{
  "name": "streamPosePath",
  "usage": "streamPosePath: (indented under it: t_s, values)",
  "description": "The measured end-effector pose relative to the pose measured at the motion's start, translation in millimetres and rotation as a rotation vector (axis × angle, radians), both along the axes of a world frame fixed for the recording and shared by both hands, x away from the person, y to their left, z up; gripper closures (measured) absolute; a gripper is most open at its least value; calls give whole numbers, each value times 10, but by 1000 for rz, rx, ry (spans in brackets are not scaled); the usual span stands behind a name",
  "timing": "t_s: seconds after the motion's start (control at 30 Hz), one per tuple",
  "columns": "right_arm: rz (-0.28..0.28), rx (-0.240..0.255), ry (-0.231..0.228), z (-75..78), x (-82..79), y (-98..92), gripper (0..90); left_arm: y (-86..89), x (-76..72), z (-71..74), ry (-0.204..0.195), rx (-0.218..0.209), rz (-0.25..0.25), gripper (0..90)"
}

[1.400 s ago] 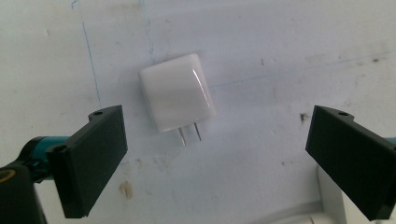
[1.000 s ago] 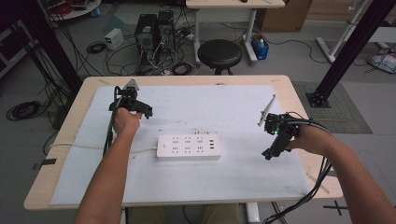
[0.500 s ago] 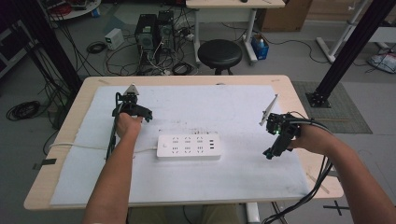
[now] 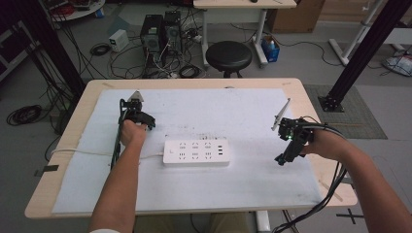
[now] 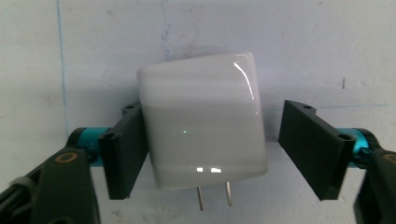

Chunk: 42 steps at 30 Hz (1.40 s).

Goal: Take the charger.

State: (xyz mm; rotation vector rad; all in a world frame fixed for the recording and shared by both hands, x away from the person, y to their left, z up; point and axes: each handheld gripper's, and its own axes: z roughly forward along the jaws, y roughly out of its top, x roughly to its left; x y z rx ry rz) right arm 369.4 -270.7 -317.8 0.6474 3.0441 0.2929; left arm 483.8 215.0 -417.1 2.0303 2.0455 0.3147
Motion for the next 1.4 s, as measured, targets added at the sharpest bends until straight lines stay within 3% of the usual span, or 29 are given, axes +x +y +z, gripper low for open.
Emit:
streamPosePath:
  t_s: [0.2, 0.43, 0.63, 0.77, 0.87, 1.07, 1.23, 1.4]
  values:
    - [3, 3, 0, -2, 5, 9, 89, 69, -56, 19, -36, 0, -5, 424]
    - [-3, 8, -5, 11, -3, -4, 89, 77, -73, 32, -50, -4, -14, 426]
    - [-16, 8, -20, 29, -30, -29, 89, 184, -140, 128, -66, -33, -72, 426]
    - [-9, 5, -24, 34, -45, -17, 89, 210, -199, 222, -100, -62, -113, 426]
    - [-13, 4, -33, 37, -68, -5, 89, 198, -252, 305, -119, -70, -167, 426]
    - [-9, -6, -39, 62, -120, 9, 89, 131, -381, 578, -172, -72, -325, 426]
    - [-1, -11, -55, 111, -157, 49, 89, 59, -530, 846, -208, -70, -475, 426]
    - [-3, -13, -62, 138, -200, 88, 89, -39, -722, 1050, -236, -62, -658, 426]
